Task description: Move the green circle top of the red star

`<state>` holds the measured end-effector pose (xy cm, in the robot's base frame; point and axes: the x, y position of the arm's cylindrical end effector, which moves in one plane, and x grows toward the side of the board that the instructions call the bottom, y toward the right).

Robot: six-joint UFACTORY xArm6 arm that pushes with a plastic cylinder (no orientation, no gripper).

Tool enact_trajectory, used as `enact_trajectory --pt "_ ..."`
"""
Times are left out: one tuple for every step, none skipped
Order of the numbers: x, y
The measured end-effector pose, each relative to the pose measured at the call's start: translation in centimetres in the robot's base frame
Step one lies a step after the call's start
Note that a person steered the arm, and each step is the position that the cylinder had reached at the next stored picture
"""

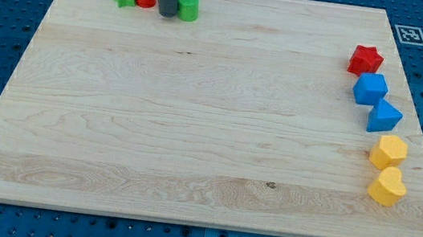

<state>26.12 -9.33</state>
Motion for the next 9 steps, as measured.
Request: enact_trajectory --pt "-1.5 3.4" --pt "-3.6 6.1" --pt "-5.6 8.2" --pt "-5.7 11.7" --pt "-5.2 12.0" --pt "-3.9 11.8" --pt "-1.4 11.4" --pt "1.4 11.7" --pt "2.4 11.6"
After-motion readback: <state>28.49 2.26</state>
